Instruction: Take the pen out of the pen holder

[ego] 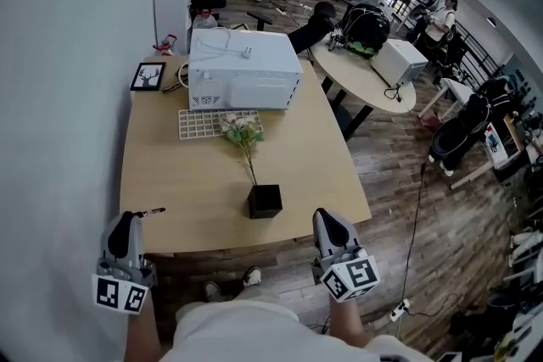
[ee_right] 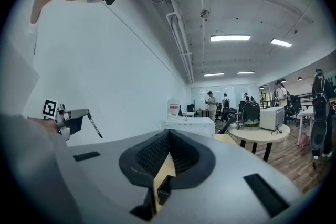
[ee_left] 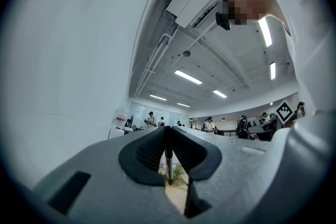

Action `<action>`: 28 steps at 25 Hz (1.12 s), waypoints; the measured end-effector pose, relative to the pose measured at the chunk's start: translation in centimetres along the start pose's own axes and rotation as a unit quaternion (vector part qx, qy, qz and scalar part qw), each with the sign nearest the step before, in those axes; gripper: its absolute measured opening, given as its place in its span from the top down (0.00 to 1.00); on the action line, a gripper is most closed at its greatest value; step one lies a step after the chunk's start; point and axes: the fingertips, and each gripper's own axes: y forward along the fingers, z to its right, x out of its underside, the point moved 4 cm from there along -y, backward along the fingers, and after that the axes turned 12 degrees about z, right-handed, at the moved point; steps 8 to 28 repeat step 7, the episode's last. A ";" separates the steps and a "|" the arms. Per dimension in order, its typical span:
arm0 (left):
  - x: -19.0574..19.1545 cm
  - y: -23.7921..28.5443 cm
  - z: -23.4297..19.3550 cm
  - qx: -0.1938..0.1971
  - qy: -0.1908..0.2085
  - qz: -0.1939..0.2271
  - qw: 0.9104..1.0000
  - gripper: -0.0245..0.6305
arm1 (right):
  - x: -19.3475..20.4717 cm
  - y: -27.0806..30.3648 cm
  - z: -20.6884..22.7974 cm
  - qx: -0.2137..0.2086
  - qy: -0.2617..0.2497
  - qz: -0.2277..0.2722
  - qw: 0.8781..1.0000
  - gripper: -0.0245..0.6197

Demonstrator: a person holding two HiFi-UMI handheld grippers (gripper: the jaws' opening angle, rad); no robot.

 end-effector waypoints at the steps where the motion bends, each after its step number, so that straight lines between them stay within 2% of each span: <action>1: 0.1 -0.1 -0.1 -0.001 -0.002 -0.001 1.000 0.88 | 0.1 0.0 -0.1 0.000 0.000 0.000 1.000 0.96; 28: 0.6 -1.0 -0.1 -0.001 -0.006 -0.007 1.000 0.88 | 0.6 -0.5 -0.9 -0.004 0.004 -0.005 1.000 0.96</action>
